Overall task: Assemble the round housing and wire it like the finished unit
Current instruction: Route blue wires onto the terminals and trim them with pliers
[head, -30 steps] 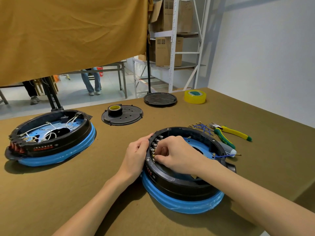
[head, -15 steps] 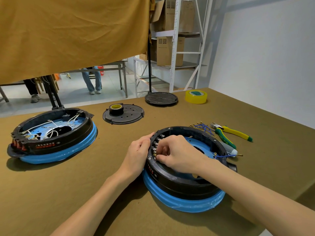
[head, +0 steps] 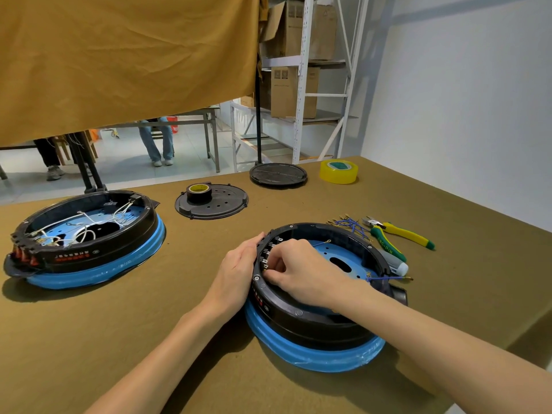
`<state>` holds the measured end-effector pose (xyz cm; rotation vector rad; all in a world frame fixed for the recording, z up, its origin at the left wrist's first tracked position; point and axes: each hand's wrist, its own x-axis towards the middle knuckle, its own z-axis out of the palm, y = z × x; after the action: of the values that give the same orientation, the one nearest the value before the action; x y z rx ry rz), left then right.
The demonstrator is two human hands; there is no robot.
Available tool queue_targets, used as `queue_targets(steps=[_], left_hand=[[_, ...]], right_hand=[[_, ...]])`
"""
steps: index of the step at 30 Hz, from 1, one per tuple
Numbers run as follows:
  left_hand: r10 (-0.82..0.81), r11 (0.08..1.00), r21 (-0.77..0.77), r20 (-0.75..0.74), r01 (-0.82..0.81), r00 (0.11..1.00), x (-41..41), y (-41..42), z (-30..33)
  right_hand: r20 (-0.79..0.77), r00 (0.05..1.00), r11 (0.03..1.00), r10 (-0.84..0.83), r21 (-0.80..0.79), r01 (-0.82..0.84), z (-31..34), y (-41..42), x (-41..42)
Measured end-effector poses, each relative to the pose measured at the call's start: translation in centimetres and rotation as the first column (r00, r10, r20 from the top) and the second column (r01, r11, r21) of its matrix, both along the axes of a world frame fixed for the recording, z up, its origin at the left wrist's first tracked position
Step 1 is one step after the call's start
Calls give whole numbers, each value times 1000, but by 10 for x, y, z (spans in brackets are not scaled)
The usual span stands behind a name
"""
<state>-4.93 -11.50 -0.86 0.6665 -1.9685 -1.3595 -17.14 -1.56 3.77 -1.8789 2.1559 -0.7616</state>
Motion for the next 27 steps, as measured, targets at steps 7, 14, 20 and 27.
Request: queue_targets(steps=[7, 14, 20, 27], left_hand=[[22, 999, 51, -56, -19, 998, -2, 6, 1], [36, 996, 81, -49, -32, 998, -3, 7, 0], [45, 996, 73, -39, -42, 998, -4, 3, 0], [76, 995, 69, -41, -73, 996, -6, 1, -4]], right_hand=[[44, 999, 1000, -20, -17, 21, 1, 1, 2], [63, 998, 1000, -28, -7, 28, 3, 1, 2], [188, 971, 985, -150, -57, 163, 9, 6, -12], [281, 930, 972, -236, 85, 221, 10, -3, -17]])
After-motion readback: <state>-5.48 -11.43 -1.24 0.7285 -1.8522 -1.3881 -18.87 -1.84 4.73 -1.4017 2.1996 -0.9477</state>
